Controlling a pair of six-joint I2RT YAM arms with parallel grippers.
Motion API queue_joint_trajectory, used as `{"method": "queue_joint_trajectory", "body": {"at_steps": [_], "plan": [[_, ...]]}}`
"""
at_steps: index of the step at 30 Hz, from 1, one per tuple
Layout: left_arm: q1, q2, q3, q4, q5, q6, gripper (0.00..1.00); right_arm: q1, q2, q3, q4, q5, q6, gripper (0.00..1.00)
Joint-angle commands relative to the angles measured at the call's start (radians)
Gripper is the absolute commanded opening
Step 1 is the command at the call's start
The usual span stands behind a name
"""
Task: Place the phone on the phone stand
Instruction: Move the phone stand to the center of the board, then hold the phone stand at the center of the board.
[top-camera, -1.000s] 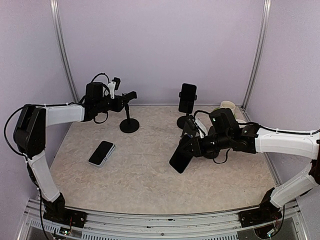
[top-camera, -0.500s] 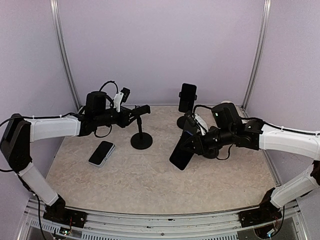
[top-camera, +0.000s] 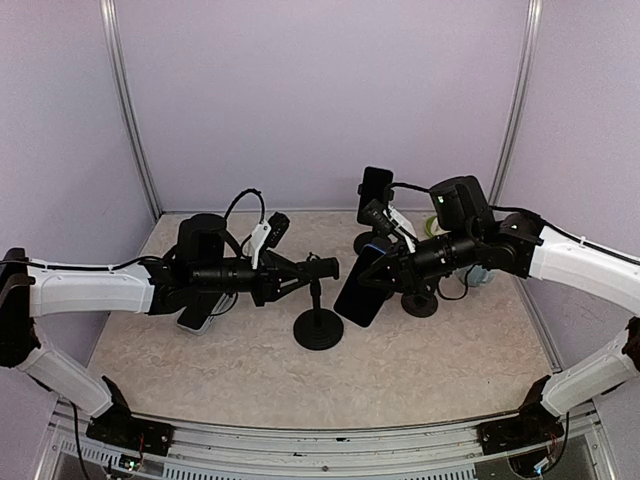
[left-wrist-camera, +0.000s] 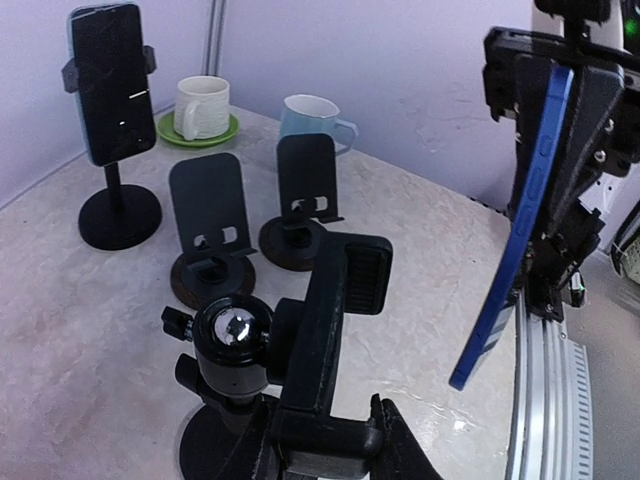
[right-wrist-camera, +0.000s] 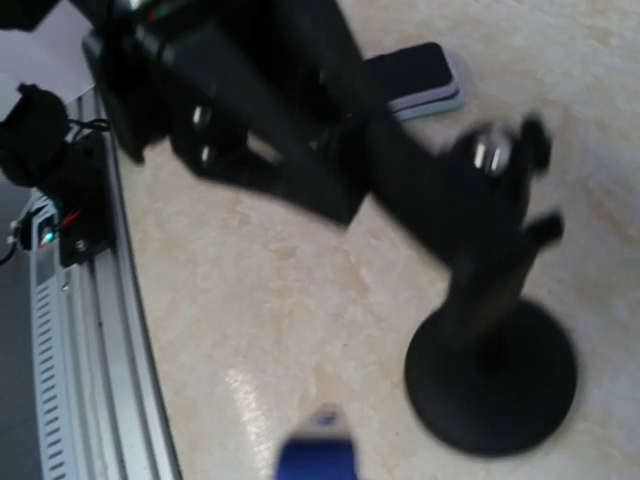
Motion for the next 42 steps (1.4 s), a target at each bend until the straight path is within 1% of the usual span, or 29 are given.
{"method": "queue_joint_trajectory", "body": {"at_steps": [1,4,6,13,15,19,23,26,34,42], "plan": [[-0.049,-0.048,-0.025,0.086,0.049,-0.012,0.07,-0.002,-0.055,0.06,-0.019,-0.08,-0.045,0.0],[-0.066,-0.047,-0.049,0.1,0.069,-0.016,0.15,0.003,-0.072,0.09,-0.04,-0.115,-0.057,0.0],[-0.072,-0.045,-0.062,0.107,0.079,-0.016,0.25,0.011,-0.074,0.107,-0.061,-0.126,-0.072,0.0],[-0.072,-0.034,-0.076,0.114,0.143,-0.004,0.55,0.041,-0.063,0.154,-0.098,-0.152,-0.129,0.0],[-0.072,-0.033,-0.078,0.117,0.153,-0.002,0.6,0.046,-0.056,0.169,-0.104,-0.154,-0.157,0.0],[-0.071,-0.044,-0.087,0.118,0.155,0.003,0.6,0.048,-0.07,0.181,-0.088,-0.138,-0.202,0.0],[-0.06,-0.064,-0.104,0.118,0.172,0.017,0.56,0.047,-0.096,0.168,-0.046,-0.168,-0.214,0.0],[-0.042,-0.067,-0.107,0.114,0.201,0.03,0.55,0.047,-0.099,0.156,-0.037,-0.177,-0.213,0.0],[0.018,-0.035,-0.086,0.119,0.295,0.051,0.52,0.047,-0.09,0.134,-0.028,-0.17,-0.201,0.0],[0.019,-0.008,-0.052,0.107,0.329,0.068,0.53,0.048,-0.09,0.127,-0.025,-0.17,-0.196,0.0]]}}
